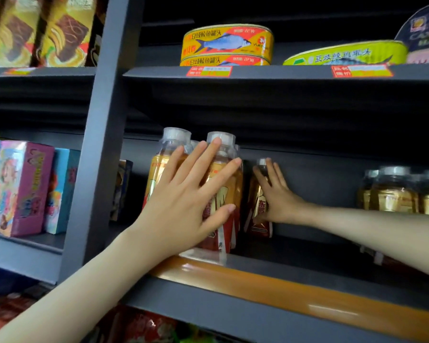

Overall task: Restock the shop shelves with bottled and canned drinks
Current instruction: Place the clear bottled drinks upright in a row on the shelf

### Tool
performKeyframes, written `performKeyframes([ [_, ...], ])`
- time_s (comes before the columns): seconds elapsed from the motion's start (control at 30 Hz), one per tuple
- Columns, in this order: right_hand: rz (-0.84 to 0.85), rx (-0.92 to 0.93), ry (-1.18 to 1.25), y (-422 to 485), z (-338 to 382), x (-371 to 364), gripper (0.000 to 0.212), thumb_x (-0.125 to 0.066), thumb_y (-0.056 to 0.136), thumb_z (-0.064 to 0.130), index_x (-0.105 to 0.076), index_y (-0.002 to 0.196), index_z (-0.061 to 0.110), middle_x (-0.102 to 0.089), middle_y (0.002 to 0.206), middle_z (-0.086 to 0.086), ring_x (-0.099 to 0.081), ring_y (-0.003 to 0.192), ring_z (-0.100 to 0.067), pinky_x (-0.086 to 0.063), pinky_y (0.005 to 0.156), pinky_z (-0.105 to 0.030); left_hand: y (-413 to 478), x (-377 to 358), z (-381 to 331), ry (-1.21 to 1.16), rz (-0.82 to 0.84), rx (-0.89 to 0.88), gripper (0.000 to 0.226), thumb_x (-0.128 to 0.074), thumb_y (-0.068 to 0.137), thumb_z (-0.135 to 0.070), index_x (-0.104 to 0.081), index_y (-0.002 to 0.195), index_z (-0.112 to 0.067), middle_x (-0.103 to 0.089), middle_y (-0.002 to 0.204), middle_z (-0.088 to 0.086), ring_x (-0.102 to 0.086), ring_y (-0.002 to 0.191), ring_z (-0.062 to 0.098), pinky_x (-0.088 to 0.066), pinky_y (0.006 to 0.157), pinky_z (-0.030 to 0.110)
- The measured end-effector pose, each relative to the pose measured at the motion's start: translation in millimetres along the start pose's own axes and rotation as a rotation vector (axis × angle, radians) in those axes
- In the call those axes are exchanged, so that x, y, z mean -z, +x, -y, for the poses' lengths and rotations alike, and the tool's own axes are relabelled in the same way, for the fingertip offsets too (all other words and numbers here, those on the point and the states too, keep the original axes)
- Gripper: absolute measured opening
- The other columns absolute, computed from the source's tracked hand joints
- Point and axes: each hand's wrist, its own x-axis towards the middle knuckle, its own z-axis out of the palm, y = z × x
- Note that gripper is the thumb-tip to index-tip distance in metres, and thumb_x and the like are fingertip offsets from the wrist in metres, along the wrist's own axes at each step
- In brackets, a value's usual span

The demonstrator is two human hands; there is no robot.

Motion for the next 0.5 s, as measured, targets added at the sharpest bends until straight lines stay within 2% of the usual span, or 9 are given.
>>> performKeyframes([
  [0.17, -0.003, -0.002, -0.008, 8.7, -2.2, -5.5, 0.128, -0.082, 0.073, 0.037, 0.02, 0.151, 0.024, 0.047, 0.147, -0.003, 0.044, 0.131, -0.02, -0.013, 0.118, -0.044, 0.6, 1.0, -1.1, 0.007, 0.014, 0.001, 0.062, -0.031, 0.096, -0.054, -0.03, 0.151, -0.024, -0.018, 0.159, 0.014, -0.017, 0.147, 0.029, -0.011, 0.119, 0.049],
  [0.33, 0.025, -0.015, -0.102, -2.9, -5.8, 7.2, 0.126, -0.079, 0.075, 0.042, 0.024, 0.148, 0.033, 0.045, 0.148, 0.001, 0.04, 0.135, -0.018, -0.008, 0.117, -0.052, 0.1, 5.7, -2.3, -0.008, 0.056, 0.018, 0.061, -0.032, 0.097, -0.053, -0.034, 0.15, -0.024, -0.02, 0.159, 0.013, -0.019, 0.147, 0.029, -0.014, 0.118, 0.05],
  [0.43, -0.075, -0.093, -0.262, -26.1, -20.2, 33.6, 0.119, -0.072, 0.082, 0.041, 0.026, 0.148, 0.031, 0.038, 0.152, -0.002, 0.03, 0.143, -0.023, 0.001, 0.118, -0.047, 4.9, 13.8, -13.6, -0.037, 0.023, 0.086, 0.055, -0.03, 0.098, -0.047, -0.046, 0.143, -0.02, -0.033, 0.154, 0.015, -0.029, 0.143, 0.031, -0.021, 0.117, 0.051],
  [0.5, -0.191, -0.21, -0.374, -46.5, -37.2, 52.4, 0.113, -0.068, 0.086, 0.037, 0.026, 0.148, 0.026, 0.03, 0.156, -0.008, 0.023, 0.146, -0.027, 0.002, 0.119, -0.045, 11.2, 18.5, -30.3, -0.102, -0.019, 0.151, 0.054, -0.032, 0.097, -0.045, -0.056, 0.135, -0.014, -0.044, 0.146, 0.017, -0.037, 0.138, 0.034, -0.024, 0.114, 0.05],
])
